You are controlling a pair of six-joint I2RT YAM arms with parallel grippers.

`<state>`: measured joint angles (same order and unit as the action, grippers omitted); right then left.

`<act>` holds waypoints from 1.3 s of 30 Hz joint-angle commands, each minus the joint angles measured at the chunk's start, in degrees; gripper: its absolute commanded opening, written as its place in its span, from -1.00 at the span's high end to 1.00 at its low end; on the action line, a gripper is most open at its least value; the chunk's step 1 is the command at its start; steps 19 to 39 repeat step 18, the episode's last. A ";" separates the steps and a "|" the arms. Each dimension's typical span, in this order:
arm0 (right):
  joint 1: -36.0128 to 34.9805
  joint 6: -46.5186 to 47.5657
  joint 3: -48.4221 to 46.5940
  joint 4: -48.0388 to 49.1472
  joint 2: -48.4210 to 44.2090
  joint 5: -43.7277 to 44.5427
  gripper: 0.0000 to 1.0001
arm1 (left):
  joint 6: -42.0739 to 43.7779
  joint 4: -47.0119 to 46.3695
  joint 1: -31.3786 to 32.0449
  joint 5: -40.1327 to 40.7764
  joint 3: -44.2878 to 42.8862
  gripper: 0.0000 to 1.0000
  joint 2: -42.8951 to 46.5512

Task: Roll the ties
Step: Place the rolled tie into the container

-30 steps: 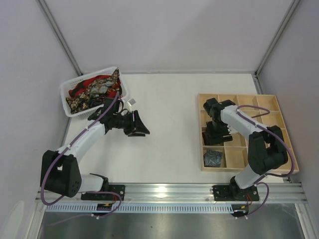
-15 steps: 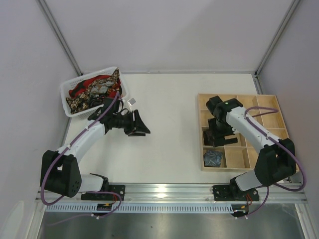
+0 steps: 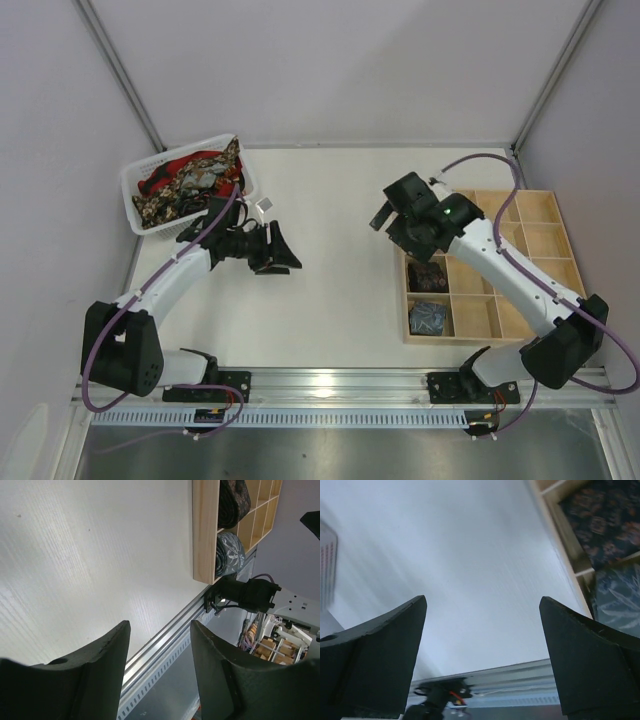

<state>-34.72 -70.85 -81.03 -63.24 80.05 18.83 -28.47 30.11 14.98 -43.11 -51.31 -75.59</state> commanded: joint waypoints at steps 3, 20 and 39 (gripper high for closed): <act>-9.73 22.23 2.17 15.22 -0.68 7.87 -0.99 | -1.67 -3.65 0.13 1.10 2.70 -0.50 1.23; -9.66 37.78 18.28 30.81 -5.17 -4.06 -1.00 | -14.15 -14.18 2.51 10.15 10.69 -1.00 14.41; -9.66 37.78 18.28 30.81 -5.17 -4.06 -1.00 | -14.15 -14.18 2.51 10.15 10.69 -1.00 14.41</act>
